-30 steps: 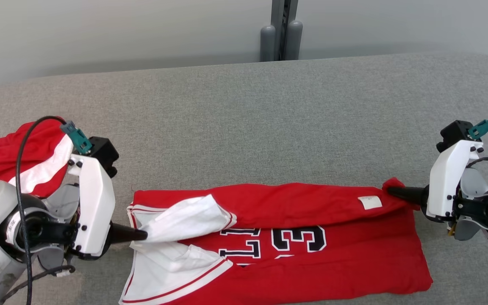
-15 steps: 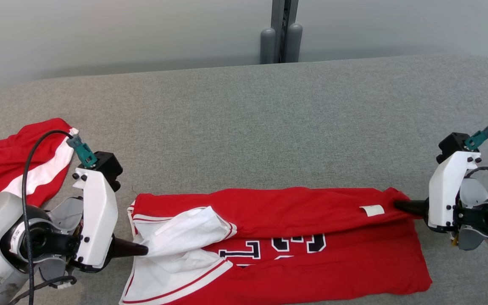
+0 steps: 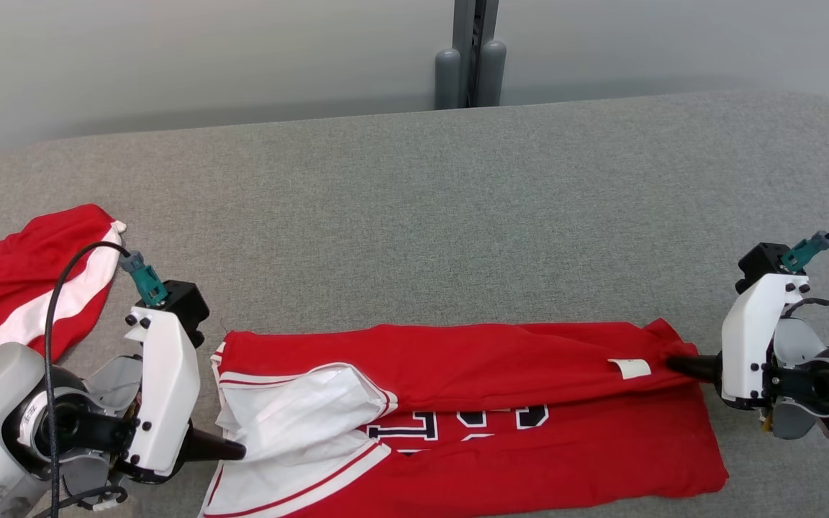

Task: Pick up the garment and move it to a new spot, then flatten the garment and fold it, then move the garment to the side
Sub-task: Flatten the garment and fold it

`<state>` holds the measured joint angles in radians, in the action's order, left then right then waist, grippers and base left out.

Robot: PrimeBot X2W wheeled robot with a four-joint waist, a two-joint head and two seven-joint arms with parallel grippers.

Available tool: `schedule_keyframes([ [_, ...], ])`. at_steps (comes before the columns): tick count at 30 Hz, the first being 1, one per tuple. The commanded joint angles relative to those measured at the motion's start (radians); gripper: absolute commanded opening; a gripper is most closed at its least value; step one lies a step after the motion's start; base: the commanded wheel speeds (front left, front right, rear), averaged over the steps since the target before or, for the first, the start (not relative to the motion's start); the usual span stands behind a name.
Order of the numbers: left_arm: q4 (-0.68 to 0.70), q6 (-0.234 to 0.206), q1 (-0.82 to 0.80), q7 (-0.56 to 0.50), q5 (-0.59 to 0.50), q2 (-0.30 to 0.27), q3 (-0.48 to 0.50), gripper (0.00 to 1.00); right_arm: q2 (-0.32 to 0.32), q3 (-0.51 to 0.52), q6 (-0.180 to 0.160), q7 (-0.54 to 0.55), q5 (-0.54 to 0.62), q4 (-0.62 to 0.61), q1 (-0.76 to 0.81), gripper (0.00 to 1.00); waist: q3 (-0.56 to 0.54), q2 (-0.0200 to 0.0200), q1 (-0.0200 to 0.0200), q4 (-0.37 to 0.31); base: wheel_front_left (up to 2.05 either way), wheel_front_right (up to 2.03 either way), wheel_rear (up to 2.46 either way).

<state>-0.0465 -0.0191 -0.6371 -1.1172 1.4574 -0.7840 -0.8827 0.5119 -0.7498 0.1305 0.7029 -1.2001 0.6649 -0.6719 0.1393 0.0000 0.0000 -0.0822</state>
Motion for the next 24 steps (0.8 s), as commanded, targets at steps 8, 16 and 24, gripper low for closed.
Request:
schedule_keyframes([
  [8,-0.02,0.005,0.022,0.023,-0.023,0.004,-0.007,1.0,-0.012,0.005,0.001,-0.047,0.005,0.029,0.011,1.0,-0.009,0.0,0.0,0.001,0.0,0.0,0.0],
  [16,-0.017,0.02,0.01,0.092,-0.021,0.002,0.042,1.0,0.029,0.047,0.001,-0.121,-0.011,-0.017,0.028,1.0,-0.048,0.0,0.0,0.0,0.0,0.0,0.0],
  [24,-0.002,0.055,0.003,0.267,-0.096,0.003,0.104,1.0,0.09,0.125,0.001,-0.27,0.015,-0.087,0.063,1.0,-0.068,0.0,0.0,-0.004,0.0,0.0,0.0],
])
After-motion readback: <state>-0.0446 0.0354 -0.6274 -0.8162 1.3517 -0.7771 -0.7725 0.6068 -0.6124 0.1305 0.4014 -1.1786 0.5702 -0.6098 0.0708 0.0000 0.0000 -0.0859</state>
